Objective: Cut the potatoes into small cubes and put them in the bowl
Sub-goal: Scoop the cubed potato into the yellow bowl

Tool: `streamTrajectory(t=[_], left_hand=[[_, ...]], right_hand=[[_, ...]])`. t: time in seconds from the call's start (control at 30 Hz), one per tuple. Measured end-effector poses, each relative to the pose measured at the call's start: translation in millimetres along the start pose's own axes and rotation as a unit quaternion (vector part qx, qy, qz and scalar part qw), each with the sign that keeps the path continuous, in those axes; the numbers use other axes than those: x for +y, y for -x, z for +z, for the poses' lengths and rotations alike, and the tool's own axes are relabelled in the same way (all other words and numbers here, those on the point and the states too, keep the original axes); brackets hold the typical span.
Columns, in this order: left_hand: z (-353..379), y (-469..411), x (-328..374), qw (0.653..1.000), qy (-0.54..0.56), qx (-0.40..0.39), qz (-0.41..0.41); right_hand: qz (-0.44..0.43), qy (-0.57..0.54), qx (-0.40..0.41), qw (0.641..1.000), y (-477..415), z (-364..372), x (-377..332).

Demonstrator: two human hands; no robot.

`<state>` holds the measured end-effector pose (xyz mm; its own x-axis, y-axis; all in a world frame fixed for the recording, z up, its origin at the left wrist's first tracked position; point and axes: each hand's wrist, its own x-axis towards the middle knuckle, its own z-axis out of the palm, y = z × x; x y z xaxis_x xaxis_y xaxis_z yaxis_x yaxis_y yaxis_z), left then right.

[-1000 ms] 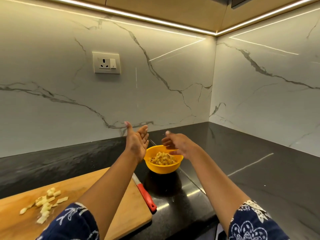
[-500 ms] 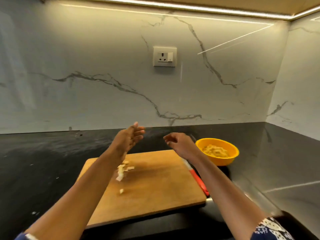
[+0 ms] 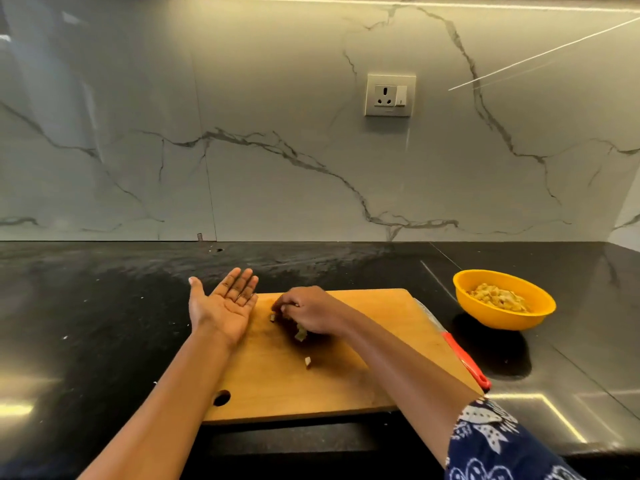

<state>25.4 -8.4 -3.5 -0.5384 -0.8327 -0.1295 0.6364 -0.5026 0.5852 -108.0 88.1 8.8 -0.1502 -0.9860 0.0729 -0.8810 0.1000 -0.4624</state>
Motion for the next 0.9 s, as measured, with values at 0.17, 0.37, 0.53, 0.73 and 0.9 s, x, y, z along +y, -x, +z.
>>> streamTrajectory(t=[0.17,0.37,0.53,0.73,0.9], left_hand=[[1.3,1.3,-0.5,0.999,0.036,-0.008,-0.021],[8.2,8.0,-2.6,0.998,0.054,-0.014,-0.025],[18.9,17.2,-16.0,0.997,0.072,0.004,-0.038],[26.0,22.0,-25.5,0.994,0.100,0.034,-0.040],[37.7,25.9,-39.9,0.992,0.109,0.035,-0.049]], right_hand=[[-0.048,0.033,0.009,0.998,7.5,-4.5,2.8],[-0.111,0.161,0.033,0.980,10.0,5.3,3.8],[-0.049,0.127,-0.006,0.991,25.9,-19.0,13.7],[-0.044,0.187,0.013,0.981,47.2,-7.8,-1.6],[-0.005,0.181,0.080,0.980,40.9,-6.3,-11.4]])
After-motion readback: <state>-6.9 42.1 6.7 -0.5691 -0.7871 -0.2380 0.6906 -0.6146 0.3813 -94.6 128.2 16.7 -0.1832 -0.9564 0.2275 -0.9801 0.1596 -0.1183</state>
